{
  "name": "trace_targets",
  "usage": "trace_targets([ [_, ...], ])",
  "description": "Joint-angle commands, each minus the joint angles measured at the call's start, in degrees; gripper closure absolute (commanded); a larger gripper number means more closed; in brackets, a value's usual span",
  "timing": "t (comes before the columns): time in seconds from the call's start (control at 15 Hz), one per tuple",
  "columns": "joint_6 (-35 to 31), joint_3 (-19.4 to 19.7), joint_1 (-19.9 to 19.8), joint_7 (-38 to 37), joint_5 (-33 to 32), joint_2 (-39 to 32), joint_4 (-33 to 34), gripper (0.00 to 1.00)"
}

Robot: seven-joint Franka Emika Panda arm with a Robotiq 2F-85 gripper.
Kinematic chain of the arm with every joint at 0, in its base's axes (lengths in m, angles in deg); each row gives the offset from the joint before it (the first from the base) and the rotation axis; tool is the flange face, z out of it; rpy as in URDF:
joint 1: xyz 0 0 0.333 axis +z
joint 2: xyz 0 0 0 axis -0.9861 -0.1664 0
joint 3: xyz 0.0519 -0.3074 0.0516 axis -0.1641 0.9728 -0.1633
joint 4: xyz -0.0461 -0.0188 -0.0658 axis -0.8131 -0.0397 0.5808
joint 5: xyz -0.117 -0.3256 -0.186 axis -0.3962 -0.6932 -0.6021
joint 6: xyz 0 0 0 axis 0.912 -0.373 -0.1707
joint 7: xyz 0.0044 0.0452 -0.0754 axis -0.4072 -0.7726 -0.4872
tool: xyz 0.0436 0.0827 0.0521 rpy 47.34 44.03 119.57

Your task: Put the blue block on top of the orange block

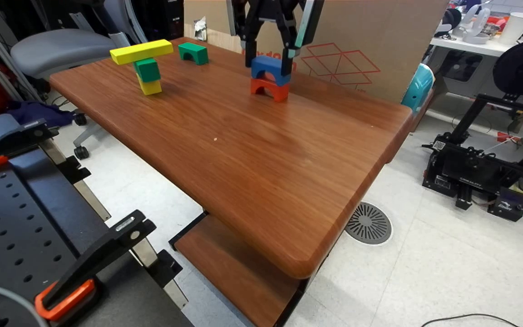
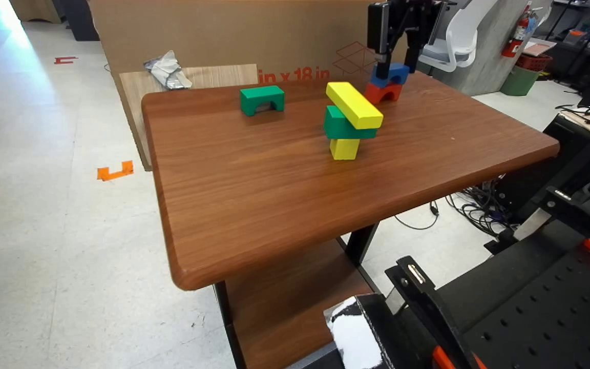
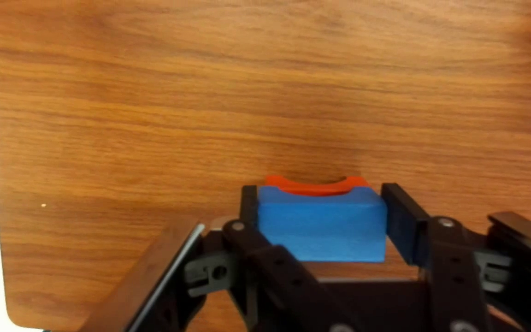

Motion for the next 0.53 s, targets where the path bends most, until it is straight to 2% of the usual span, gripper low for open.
trace_targets([
  [0.0, 3.19, 0.25, -0.32, 0.84, 1.19, -0.86, 1.51, 0.08],
  [0.2, 4.81, 0.38, -0.03, 0.37, 1.02, -0.86, 1.57, 0.0],
  [0.47, 5.32, 0.27, 0.09, -0.1, 1.25, 0.39, 0.66, 0.0],
])
